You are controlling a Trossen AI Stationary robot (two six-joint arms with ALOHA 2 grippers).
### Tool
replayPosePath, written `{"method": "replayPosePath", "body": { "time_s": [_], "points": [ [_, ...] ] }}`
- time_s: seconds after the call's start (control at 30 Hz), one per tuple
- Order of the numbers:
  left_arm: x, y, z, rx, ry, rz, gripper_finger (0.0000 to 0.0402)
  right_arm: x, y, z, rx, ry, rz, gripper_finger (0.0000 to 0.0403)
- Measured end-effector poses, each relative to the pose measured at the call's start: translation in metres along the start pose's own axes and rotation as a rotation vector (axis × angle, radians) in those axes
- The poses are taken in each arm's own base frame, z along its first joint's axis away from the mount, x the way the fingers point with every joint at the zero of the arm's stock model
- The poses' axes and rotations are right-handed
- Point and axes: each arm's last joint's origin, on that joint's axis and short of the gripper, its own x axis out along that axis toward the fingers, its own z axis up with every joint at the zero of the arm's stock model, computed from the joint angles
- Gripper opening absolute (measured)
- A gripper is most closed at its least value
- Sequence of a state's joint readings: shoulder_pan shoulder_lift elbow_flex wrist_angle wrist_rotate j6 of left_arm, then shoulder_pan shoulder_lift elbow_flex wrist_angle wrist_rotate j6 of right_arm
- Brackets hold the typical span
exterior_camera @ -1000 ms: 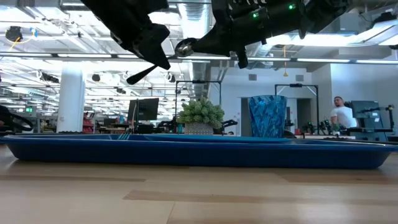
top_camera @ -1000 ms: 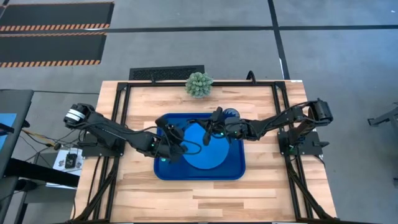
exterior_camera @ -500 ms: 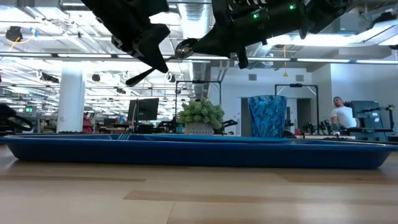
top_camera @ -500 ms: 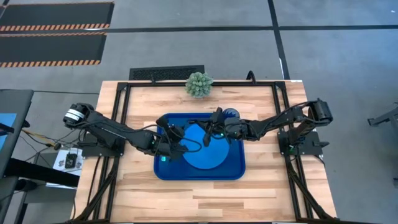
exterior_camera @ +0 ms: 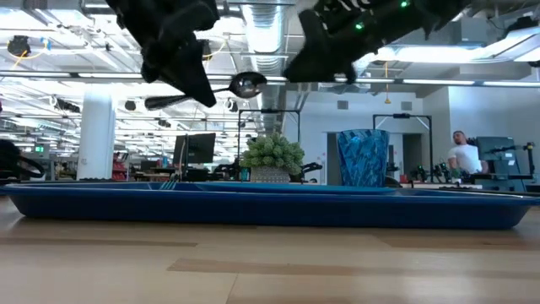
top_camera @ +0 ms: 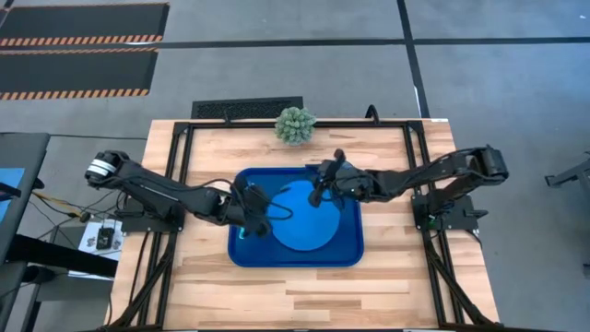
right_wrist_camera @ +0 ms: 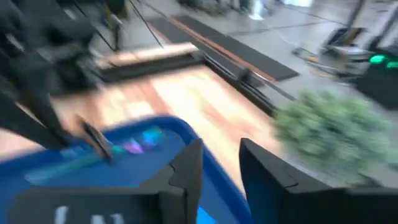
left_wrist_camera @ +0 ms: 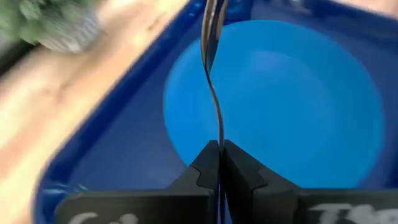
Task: Pick and place plate/cup/fork/spoon on tray
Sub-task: Put the spoon between the fork and the blue plate on the blue serving tray
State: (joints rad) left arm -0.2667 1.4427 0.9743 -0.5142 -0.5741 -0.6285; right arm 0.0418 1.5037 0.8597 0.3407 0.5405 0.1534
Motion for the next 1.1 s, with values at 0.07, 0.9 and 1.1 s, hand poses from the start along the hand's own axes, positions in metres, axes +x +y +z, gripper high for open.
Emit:
{"method": "replayPosePath", "body": {
  "time_s": [0.07, 0.9, 1.1],
  "points": [
    [-0.004, 0.001, -0.001, -0.046, 0.013, -0.043, 0.0001, -0.006, -0.004, 0.002, -0.05, 0.029, -0.032, 0.0111],
    [-0.014, -0.04, -0.04, -0.282, -0.164, -0.449, 0.0, -0.021, -0.017, -0.022, 0.071, -0.088, 0.646, 0.0023],
    [-0.014, -0.041, -0.039, -0.278, -0.175, -0.457, 0.0, -0.021, -0.018, -0.022, 0.076, -0.077, 0.717, 0.0093]
  ]
}}
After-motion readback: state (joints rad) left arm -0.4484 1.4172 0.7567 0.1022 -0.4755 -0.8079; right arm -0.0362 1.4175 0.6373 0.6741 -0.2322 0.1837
